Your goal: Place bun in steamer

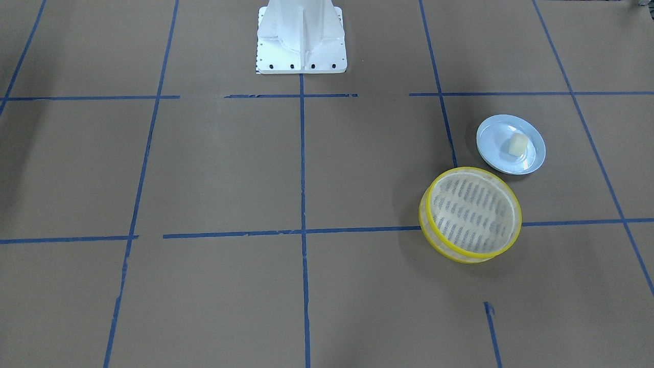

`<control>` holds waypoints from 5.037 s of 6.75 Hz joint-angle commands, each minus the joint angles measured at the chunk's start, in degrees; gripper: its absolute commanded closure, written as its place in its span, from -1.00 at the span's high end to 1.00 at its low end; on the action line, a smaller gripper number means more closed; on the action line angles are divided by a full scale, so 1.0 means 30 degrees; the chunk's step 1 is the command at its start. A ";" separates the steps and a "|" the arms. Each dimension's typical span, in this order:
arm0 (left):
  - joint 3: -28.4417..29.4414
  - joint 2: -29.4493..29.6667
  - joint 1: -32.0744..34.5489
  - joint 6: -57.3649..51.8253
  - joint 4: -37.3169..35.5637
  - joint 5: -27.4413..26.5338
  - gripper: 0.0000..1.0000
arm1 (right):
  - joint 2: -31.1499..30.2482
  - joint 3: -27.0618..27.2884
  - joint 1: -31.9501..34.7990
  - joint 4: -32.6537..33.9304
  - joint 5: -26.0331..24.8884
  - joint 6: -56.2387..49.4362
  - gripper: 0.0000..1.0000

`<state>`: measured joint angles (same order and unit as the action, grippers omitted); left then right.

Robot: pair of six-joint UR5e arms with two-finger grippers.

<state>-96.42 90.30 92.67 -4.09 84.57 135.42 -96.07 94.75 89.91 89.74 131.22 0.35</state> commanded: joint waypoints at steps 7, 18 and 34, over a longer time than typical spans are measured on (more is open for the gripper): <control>0.0002 -0.1148 -0.6231 0.5993 0.9637 -0.0166 1.00 | 0.0000 0.0000 0.0000 0.0000 0.0000 0.0000 1.00; -0.0964 -0.2969 -1.5567 1.4751 1.4407 -0.5324 0.96 | 0.0000 0.0000 0.0000 0.0000 0.0000 0.0000 1.00; -0.3952 -0.1459 -1.2446 1.5304 1.1604 -0.2932 -0.17 | 0.0000 0.0000 0.0000 0.0000 0.0000 0.0000 1.00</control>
<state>-106.47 82.87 51.13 41.14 122.94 123.33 -96.06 94.75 89.91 89.74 131.22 0.35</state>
